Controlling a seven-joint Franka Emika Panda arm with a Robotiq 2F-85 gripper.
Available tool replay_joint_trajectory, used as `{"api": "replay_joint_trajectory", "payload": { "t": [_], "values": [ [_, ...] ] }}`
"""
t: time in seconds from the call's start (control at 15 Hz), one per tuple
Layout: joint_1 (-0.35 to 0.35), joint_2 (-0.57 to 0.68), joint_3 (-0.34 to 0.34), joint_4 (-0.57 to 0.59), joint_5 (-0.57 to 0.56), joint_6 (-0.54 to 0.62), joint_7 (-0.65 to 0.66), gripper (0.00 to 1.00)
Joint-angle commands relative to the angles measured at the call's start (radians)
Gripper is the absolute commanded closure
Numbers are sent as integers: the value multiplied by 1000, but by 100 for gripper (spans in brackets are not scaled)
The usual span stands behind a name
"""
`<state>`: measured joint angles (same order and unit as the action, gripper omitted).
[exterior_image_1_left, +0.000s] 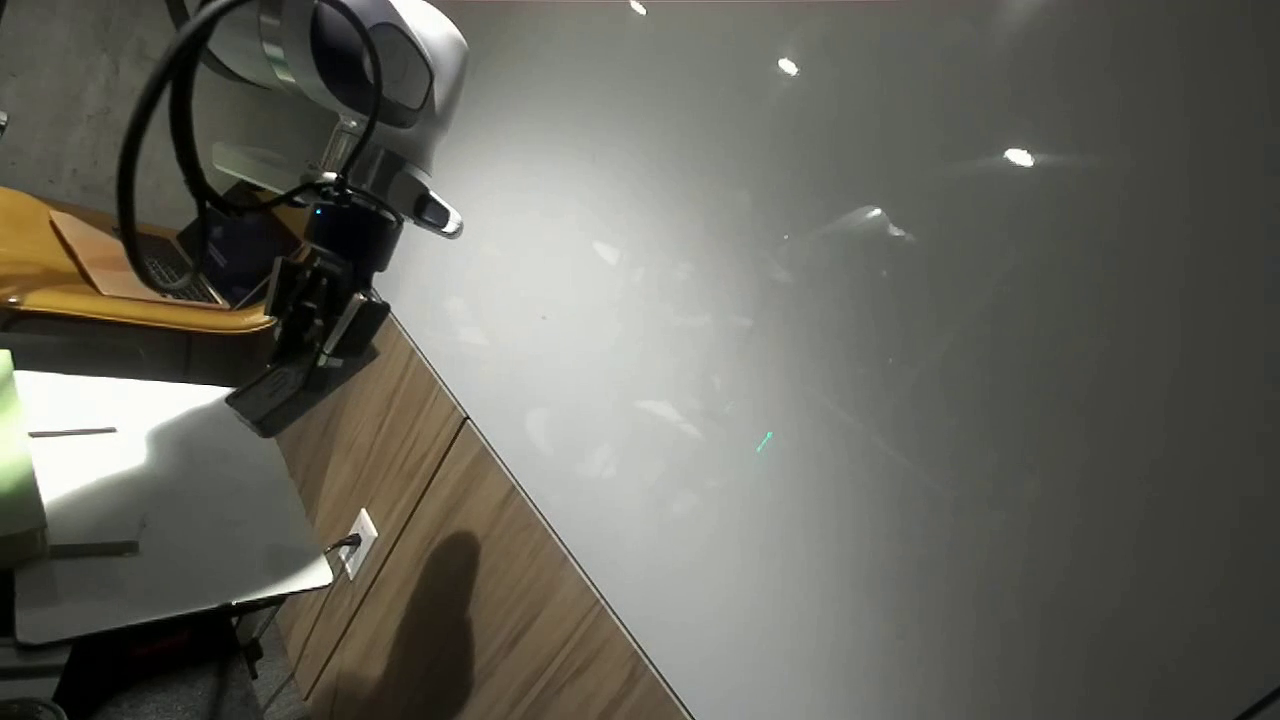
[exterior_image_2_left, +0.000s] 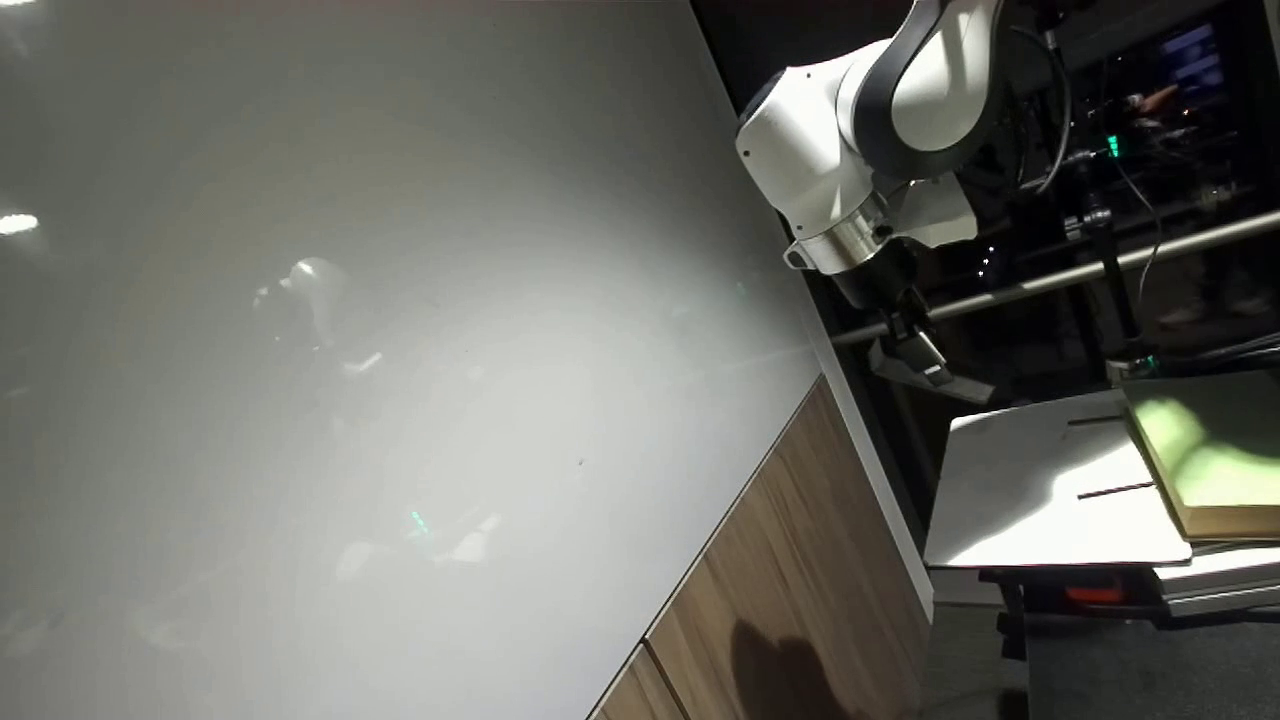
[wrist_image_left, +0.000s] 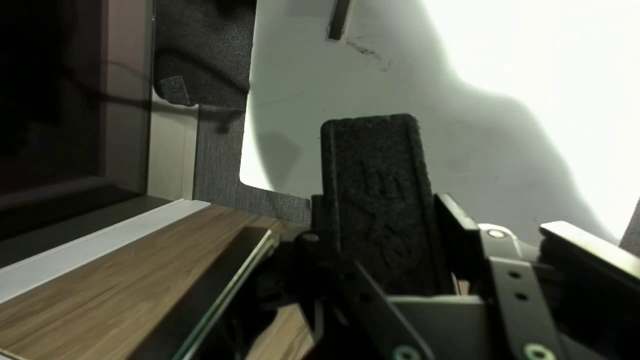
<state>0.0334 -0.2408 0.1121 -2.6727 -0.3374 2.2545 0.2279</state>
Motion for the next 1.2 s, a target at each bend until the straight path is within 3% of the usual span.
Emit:
{"api": "replay_joint_trajectory", "payload": {
  "t": [0.0, 1.13],
  "values": [
    [-11, 79, -27, 58, 84, -32, -22, 72],
    [4, 360, -53, 165, 130, -39, 14, 72]
  ]
}}
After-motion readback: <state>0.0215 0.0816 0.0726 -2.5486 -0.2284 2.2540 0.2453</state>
